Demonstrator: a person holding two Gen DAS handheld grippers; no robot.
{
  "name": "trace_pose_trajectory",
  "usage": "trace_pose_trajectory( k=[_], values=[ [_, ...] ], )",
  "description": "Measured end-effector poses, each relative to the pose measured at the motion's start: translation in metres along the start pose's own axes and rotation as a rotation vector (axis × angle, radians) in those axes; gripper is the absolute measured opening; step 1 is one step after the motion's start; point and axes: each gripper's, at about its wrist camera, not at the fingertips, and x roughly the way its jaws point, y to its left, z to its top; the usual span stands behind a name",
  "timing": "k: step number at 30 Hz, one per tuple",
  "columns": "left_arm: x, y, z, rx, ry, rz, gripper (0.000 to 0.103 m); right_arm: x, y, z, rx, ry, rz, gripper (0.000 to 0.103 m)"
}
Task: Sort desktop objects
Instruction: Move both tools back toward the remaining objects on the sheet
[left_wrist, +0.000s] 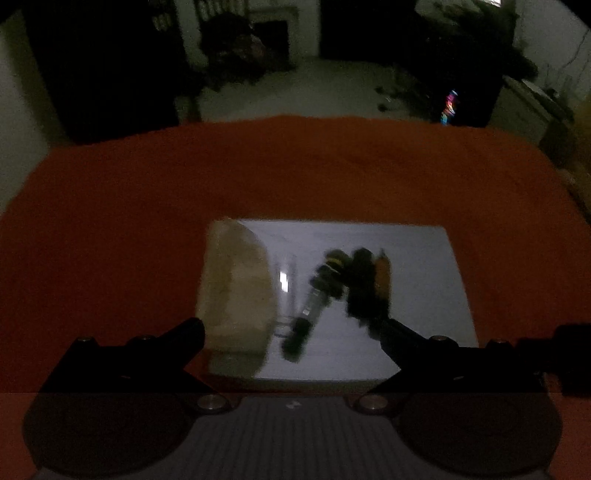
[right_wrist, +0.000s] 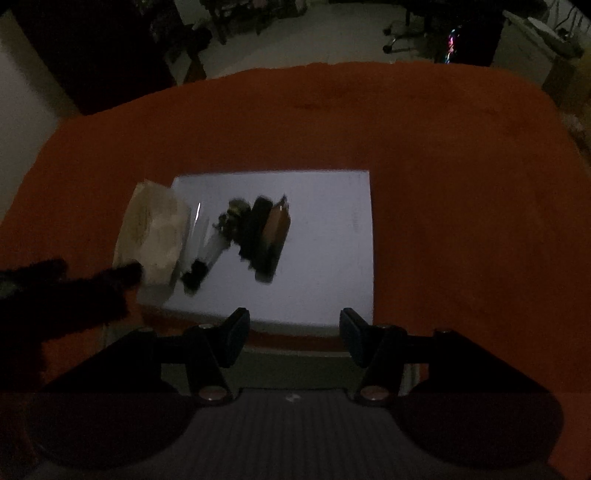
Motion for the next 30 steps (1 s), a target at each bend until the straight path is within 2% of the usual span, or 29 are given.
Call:
trace_pose_trajectory(
  k=[7,13,16,18,20,25,30],
  values=[
    [0.037,0.002,0.005,-0.033,0.040,-0.163,0.103,0.014,-0.002,0.022,0.078,-0.047,-0.001,0.058],
    [0.076,0.014,0.018,-0.106,0.026,-0.204,0.102,0.067,-0.007,0.035,0.105,-0.025,-0.015,0.057],
    [0.098,0.018,0.021,-0.133,0.047,-0.232,0.090,0.101,-0.009,0.043,0.093,-0.004,-0.002,0.056],
    [0.112,0.016,0.022,-0.116,0.057,-0.244,0.087,0.119,-0.012,0.046,0.093,0.007,0.004,0.056],
    [0.127,0.011,0.023,-0.091,0.060,-0.241,0.079,0.135,-0.015,0.049,0.089,0.017,0.019,0.056],
    [0.157,0.009,0.025,-0.121,0.081,-0.301,0.075,0.163,-0.021,0.050,0.096,0.043,0.010,0.056],
    [0.174,0.012,0.019,-0.136,0.079,-0.335,0.069,0.184,-0.029,0.039,0.183,0.054,0.048,0.056]
  ],
)
